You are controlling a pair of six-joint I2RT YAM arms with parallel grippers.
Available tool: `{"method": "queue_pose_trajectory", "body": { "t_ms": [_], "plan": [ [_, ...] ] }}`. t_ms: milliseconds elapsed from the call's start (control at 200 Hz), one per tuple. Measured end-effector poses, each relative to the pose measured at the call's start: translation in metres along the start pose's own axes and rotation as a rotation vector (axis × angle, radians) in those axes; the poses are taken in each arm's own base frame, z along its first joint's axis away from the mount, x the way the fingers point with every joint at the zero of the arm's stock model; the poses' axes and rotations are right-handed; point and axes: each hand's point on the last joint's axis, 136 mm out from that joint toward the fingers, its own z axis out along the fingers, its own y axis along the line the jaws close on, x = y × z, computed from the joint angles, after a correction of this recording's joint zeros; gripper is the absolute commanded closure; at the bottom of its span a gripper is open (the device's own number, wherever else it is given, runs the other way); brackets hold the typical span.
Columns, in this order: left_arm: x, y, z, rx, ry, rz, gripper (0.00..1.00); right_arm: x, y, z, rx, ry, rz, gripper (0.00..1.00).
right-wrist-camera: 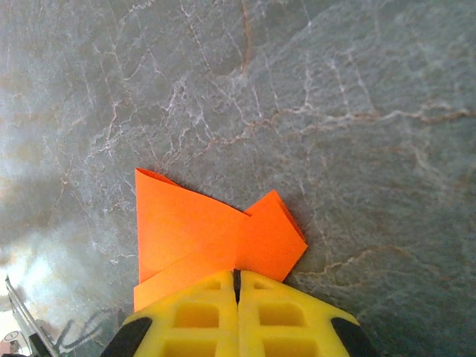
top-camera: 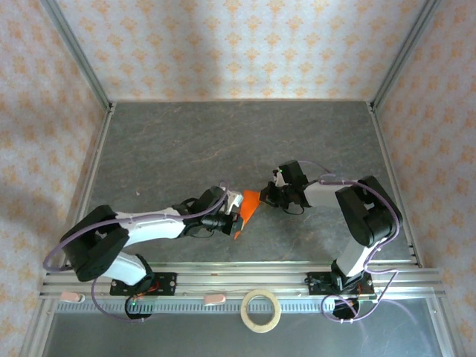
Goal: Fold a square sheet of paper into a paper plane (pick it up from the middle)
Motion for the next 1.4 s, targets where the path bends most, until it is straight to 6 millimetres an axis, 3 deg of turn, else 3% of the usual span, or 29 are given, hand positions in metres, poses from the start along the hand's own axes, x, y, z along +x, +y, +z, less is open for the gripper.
{"method": "queue_pose_trajectory", "body": {
  "t_ms": [135,305,400,570,706,896,1401],
  "plan": [
    [-0.025,0.006,-0.015,-0.023,-0.094,-0.054,0.93,-0.001,0.002,0.0,-0.008,-0.005,-0.004,1.0],
    [-0.058,0.041,-0.032,-0.071,-0.211,-0.209,0.82,-0.005,0.009,-0.007,-0.024,-0.028,-0.009,0.89],
    [-0.067,0.047,-0.032,-0.05,-0.234,-0.261,0.79,-0.009,0.021,-0.019,-0.055,-0.062,-0.022,0.83],
    [-0.058,0.049,-0.01,-0.001,-0.17,-0.31,0.74,-0.01,0.03,-0.035,-0.088,-0.111,-0.034,0.8],
    [-0.05,0.054,0.0,0.0,-0.132,-0.337,0.74,0.004,0.015,-0.034,-0.067,-0.096,0.004,0.79],
    [-0.055,0.053,0.006,0.029,-0.129,-0.344,0.77,0.022,-0.003,-0.03,-0.041,-0.06,0.058,0.79],
    [-0.044,0.053,0.032,0.095,-0.04,-0.358,0.77,0.023,0.004,-0.026,-0.081,-0.05,0.065,0.8]
  ]
}}
